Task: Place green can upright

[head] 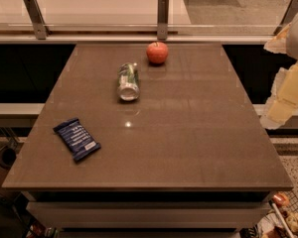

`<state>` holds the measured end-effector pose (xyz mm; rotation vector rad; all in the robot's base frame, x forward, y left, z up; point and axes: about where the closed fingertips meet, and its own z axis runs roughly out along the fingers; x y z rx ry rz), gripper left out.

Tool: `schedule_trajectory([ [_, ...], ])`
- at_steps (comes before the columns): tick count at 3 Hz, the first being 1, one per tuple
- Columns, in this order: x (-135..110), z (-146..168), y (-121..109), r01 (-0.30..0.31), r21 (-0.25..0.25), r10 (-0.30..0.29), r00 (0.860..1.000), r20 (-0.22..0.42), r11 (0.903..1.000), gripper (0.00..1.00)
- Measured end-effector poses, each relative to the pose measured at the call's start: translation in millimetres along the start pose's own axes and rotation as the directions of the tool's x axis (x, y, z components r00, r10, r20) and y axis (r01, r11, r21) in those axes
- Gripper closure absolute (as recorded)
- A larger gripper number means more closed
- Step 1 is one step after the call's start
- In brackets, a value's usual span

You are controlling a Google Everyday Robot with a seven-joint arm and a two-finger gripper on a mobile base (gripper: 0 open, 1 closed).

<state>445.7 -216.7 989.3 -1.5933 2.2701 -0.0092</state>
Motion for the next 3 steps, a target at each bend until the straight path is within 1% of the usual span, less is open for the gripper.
schedule_trajectory([
  [1,-10,-1,-7,-0.136,-0.041,0.138,0.988,0.075,0.9899,0.0],
  [2,-28,-3,-8,-0.281,-0.043,0.285,0.951,0.122,0.9586,0.0],
  [3,-49,-3,-3,-0.387,-0.02,0.387,0.918,0.089,0.9218,0.0],
])
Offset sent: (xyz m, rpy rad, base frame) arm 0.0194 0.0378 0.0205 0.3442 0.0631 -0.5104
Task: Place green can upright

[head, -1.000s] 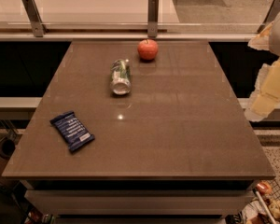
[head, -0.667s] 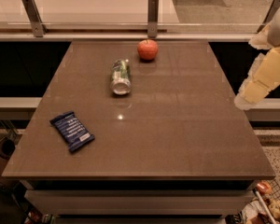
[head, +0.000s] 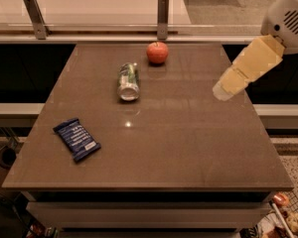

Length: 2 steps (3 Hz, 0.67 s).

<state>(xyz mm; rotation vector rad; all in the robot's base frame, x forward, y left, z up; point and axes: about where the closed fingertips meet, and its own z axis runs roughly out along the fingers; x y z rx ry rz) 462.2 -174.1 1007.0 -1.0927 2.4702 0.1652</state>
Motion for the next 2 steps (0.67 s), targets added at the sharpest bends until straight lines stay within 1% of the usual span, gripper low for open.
schedule_trajectory([
  [1,-19.7,15.0,-2.0,-0.083,0.037,0.086,0.992,-0.092,0.9959,0.0],
  [2,-26.3,17.3,1.7,-0.151,0.049,0.155,0.983,-0.098,0.9873,0.0],
])
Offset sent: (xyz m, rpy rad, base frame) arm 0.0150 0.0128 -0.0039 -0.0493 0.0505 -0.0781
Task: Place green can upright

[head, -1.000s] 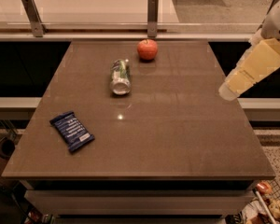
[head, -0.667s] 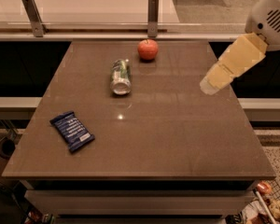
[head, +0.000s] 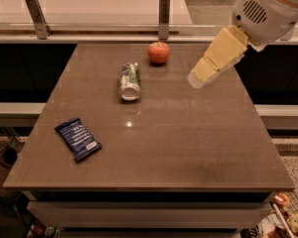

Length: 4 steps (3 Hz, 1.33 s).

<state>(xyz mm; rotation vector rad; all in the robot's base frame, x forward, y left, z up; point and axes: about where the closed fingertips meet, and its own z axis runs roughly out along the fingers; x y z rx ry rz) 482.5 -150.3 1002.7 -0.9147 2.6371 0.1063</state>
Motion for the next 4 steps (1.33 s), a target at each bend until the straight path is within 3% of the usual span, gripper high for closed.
schedule_trajectory([
  [1,0,-1,0,-0.002,0.0,0.002,1.0,0.004,1.0,0.0],
  [2,-7,-4,-7,-0.074,0.005,0.074,0.997,0.018,0.9973,0.0],
  [3,-22,3,-16,-0.188,0.042,0.189,0.981,-0.031,0.9813,0.0],
  [4,-43,23,-18,-0.301,0.115,0.312,0.946,-0.091,0.9465,0.0],
])
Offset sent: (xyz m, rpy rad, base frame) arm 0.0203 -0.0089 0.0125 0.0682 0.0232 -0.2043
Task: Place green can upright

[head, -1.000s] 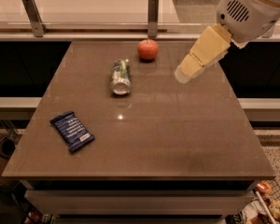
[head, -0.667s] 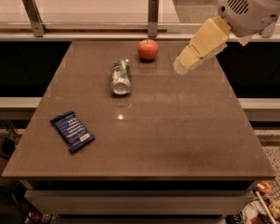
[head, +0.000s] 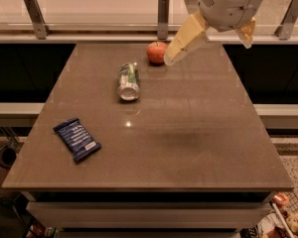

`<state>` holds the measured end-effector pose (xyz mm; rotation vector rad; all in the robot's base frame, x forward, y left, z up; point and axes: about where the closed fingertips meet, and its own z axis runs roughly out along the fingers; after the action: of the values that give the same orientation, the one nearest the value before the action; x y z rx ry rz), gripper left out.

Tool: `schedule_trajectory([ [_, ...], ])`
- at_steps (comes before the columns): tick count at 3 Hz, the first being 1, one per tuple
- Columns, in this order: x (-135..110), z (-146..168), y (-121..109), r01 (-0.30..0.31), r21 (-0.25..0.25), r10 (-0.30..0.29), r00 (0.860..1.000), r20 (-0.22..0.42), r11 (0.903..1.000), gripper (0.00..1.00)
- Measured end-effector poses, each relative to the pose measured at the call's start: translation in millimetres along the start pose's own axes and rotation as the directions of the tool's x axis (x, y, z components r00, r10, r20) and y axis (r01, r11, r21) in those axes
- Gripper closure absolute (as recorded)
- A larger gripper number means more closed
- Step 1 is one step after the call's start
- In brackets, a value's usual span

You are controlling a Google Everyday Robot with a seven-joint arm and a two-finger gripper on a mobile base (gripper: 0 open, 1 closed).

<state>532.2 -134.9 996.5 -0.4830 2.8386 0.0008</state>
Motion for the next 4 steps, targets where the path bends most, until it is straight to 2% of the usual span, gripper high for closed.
schedule_trajectory([
  [1,-24,20,12,-0.134,0.057,0.136,0.99,-0.03,0.9893,0.0],
  [2,-40,34,32,-0.265,0.079,0.268,0.963,-0.039,0.9611,0.0],
  [3,-57,53,53,-0.362,0.063,0.366,0.928,-0.069,0.9301,0.0],
  [4,-74,73,69,-0.425,0.054,0.429,0.897,-0.105,0.9034,0.0],
])
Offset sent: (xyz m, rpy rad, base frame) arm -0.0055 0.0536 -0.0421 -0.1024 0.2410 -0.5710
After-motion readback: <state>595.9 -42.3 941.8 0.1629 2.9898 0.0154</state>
